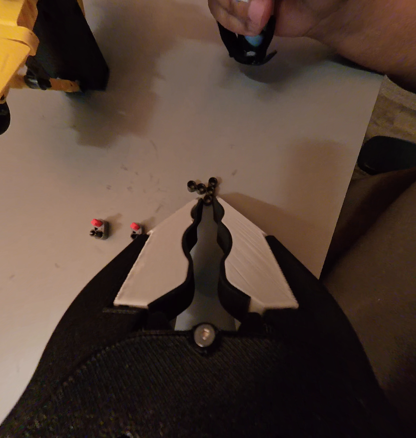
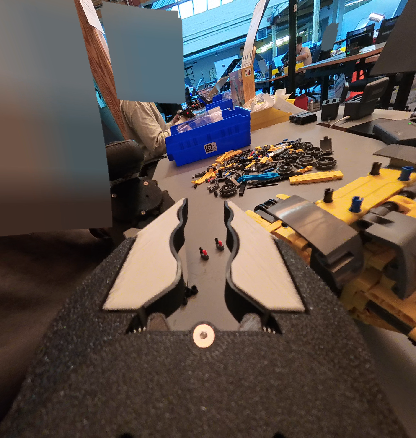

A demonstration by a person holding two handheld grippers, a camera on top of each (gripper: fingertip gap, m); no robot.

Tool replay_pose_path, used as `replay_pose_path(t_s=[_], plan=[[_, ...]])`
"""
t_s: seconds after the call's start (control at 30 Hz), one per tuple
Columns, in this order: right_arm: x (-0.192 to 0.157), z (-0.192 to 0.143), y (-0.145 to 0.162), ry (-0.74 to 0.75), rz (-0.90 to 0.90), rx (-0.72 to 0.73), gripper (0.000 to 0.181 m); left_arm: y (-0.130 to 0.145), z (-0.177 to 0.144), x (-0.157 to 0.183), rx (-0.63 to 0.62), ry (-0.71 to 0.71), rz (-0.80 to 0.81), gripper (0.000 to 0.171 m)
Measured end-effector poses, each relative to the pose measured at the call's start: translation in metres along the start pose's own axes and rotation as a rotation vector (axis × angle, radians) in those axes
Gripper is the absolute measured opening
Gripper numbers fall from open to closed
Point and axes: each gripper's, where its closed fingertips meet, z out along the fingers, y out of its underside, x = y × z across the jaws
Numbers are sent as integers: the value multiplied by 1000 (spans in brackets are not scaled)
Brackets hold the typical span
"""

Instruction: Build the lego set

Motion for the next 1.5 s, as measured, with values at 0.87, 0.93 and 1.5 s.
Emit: replay_pose_path(t_s=[0.87,0.93,1.5], plan=[[1,1,1,6,-7,0,30,17,-34,-65,-14,-239,-18,19],[1,1,3,9,-13,-10,30,19,-31,-65,-9,-210,-57,20],[-13,30,63,-71,173,-310,34,-24,-50,-45,177,-362,286,12]])
